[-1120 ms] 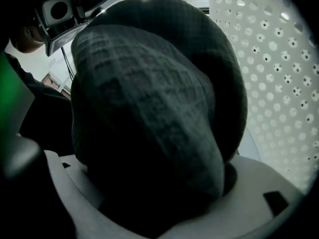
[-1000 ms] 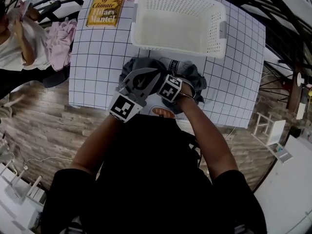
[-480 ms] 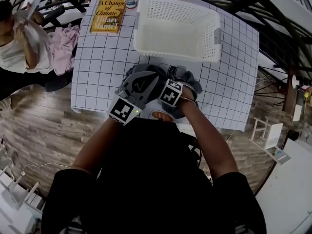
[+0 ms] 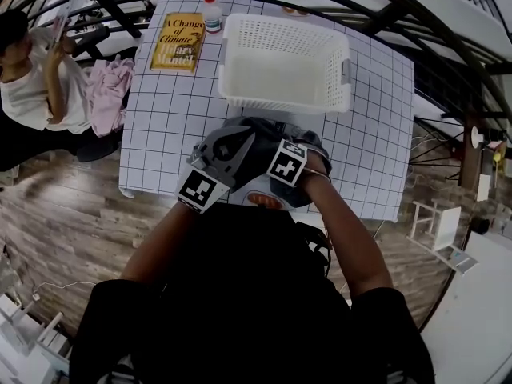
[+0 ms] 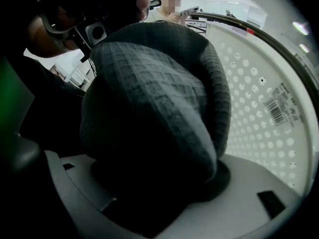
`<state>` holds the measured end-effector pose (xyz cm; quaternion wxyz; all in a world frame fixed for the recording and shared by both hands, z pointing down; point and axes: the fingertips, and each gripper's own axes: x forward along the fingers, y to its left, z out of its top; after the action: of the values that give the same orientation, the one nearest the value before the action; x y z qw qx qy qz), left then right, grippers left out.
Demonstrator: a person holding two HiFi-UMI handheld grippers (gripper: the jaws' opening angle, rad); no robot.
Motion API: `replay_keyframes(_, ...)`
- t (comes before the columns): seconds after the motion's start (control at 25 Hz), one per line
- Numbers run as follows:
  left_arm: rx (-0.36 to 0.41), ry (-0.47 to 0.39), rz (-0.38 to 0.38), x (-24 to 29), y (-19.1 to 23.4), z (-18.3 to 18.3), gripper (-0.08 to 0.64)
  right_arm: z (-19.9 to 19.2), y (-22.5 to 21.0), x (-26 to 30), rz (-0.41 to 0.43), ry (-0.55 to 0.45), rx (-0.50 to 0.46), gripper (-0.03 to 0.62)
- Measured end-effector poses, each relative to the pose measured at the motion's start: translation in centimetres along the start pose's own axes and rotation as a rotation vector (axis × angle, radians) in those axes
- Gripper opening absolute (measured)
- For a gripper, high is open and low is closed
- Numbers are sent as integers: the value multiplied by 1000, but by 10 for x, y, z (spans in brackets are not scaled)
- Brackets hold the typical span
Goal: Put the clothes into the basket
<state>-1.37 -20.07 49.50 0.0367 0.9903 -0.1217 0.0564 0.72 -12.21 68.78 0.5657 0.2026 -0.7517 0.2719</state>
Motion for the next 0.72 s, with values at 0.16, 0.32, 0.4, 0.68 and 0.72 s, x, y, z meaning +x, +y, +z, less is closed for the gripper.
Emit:
replay_keyframes(0.16,-4,-12,25,-2,7,9,-2,-1,-3,-24,-16,12,-14,333)
replay_keyframes(0.32,13,-15,28,-3,11,23,-2,2,-4,-49,-18,22,-31,333)
replay_keyframes(0.4,25,-16,27,-2,11,30,-2,3,-4,-59,-18,28,-42,333)
replay_keyframes(0.68,21,-23,50,-2,18,49,-2,11,-6,-94,-38,33,-94,333)
replay_keyframes(0.72,21,-26,52,-2,19,53,-2,13,-7,-98,-46,30,-99,333)
